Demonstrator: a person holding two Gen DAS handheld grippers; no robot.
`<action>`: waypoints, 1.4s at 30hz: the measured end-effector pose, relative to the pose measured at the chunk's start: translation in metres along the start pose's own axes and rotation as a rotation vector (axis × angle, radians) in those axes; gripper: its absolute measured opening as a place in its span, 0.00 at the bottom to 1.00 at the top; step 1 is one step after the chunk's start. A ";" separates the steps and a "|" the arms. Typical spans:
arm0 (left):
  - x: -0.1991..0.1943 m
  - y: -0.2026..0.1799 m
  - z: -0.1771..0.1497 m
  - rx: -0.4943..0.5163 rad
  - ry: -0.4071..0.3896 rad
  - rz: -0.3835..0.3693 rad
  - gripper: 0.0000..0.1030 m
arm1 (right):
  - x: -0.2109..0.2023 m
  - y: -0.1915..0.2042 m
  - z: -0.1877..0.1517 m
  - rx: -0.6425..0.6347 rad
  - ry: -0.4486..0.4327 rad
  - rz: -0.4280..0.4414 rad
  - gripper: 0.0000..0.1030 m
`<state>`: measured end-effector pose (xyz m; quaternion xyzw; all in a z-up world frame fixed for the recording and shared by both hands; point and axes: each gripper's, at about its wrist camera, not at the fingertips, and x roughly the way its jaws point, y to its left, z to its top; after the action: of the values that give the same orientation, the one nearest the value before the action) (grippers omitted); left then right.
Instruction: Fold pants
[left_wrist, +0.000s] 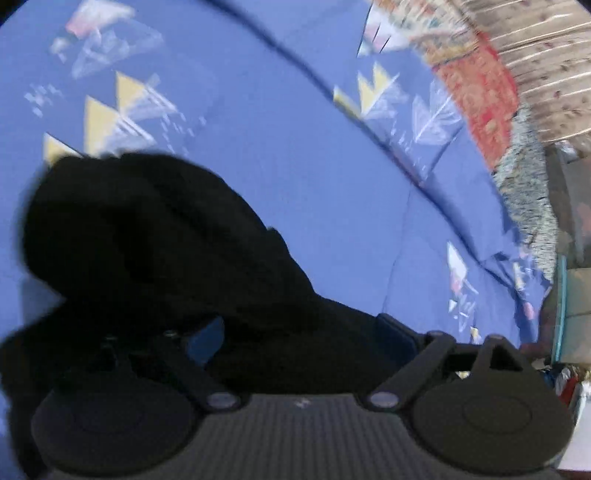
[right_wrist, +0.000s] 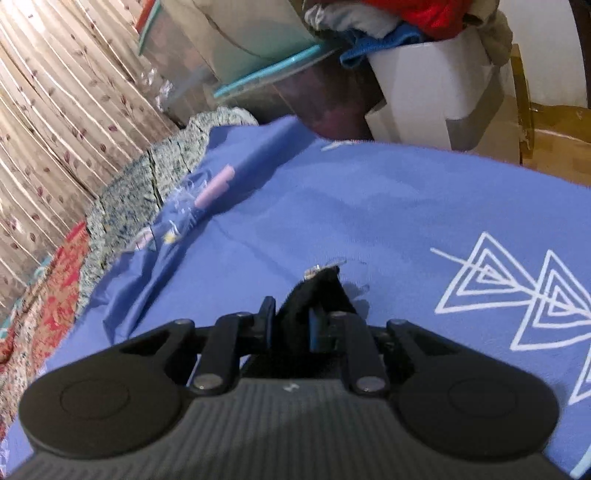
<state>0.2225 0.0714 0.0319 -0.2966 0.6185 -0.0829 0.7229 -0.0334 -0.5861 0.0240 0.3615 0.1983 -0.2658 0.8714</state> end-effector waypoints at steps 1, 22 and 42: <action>0.011 -0.004 0.005 -0.004 0.010 0.013 0.88 | -0.003 -0.001 0.003 -0.002 -0.003 0.006 0.19; -0.126 0.018 -0.088 0.219 -0.349 -0.287 0.09 | -0.109 -0.021 0.028 0.110 -0.224 0.178 0.15; -0.170 0.158 -0.198 0.108 -0.425 -0.110 0.91 | -0.122 -0.049 -0.027 0.077 -0.135 -0.077 0.44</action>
<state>-0.0405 0.2176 0.0796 -0.3015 0.4297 -0.0908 0.8463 -0.1626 -0.5570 0.0460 0.3681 0.1426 -0.3302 0.8574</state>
